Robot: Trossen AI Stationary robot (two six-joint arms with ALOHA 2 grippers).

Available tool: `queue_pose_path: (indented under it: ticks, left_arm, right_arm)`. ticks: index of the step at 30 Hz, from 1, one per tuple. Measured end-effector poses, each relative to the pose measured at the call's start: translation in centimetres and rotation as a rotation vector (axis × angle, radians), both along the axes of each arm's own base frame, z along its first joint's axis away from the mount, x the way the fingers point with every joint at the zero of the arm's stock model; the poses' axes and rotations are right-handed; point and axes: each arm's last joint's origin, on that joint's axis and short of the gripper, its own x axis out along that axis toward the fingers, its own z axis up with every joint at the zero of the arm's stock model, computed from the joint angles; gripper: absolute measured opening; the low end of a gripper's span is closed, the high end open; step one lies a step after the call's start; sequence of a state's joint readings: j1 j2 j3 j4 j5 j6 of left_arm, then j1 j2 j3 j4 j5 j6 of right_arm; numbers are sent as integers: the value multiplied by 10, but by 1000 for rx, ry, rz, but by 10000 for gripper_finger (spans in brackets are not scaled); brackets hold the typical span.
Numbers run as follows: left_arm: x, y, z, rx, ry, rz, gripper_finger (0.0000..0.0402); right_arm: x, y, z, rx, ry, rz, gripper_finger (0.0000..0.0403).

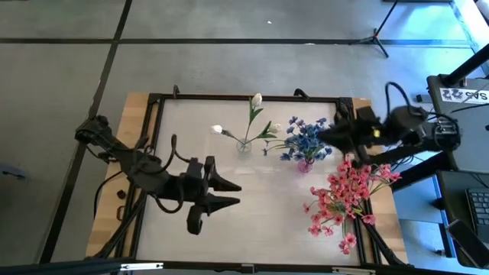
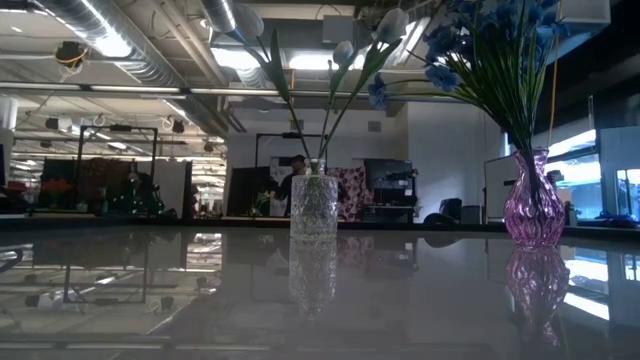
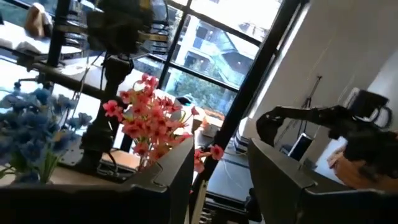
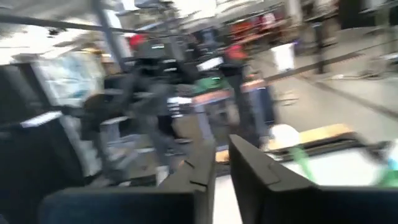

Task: Sort flowers into vase by color
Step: Return to Home Position

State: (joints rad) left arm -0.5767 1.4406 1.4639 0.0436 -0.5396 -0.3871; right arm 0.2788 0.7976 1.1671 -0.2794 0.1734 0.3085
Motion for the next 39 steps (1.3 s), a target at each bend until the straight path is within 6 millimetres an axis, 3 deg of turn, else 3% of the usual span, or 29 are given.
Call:
queue_pose_path:
  ticks: [6, 10, 15, 19, 21, 26, 31, 34, 37, 39]
  left_arm:
    - [7, 14, -1, 20, 11, 78, 145]
    - [11, 24, -6, 84, 62, 137, 128]
    - [8, 42, -17, 103, 163, 208, 73]
    - [-11, 55, -25, 116, 169, 221, 13]
    - [-28, 62, -32, 111, 148, 244, 6]
    - [-71, 82, -78, 62, 101, 290, 2]
    - [-106, 104, -126, 13, 86, 519, 9]
    - [-118, 111, -153, 57, 123, 551, 15]
    - [-124, 114, -174, -50, 118, 542, 18]
    - [-127, 116, -190, -8, 156, 558, 19]
  right_arm:
    - [7, -34, -1, -156, 2, -206, 5]
    - [-17, -47, 6, -246, -95, -332, 5]
    - [-56, -47, -10, -309, -158, -402, 6]
    - [-79, -41, -27, -307, -227, -355, 3]
    - [-90, -41, -32, -293, -249, -409, 2]
    - [-112, -44, -42, -102, -286, -524, 5]
    - [-115, -44, -59, -41, -174, -507, 4]
    - [-111, -44, -76, -52, -6, -491, 4]
    - [-109, -43, -90, 76, 120, -460, 4]
    - [-105, -44, -98, 146, 144, -475, 3]
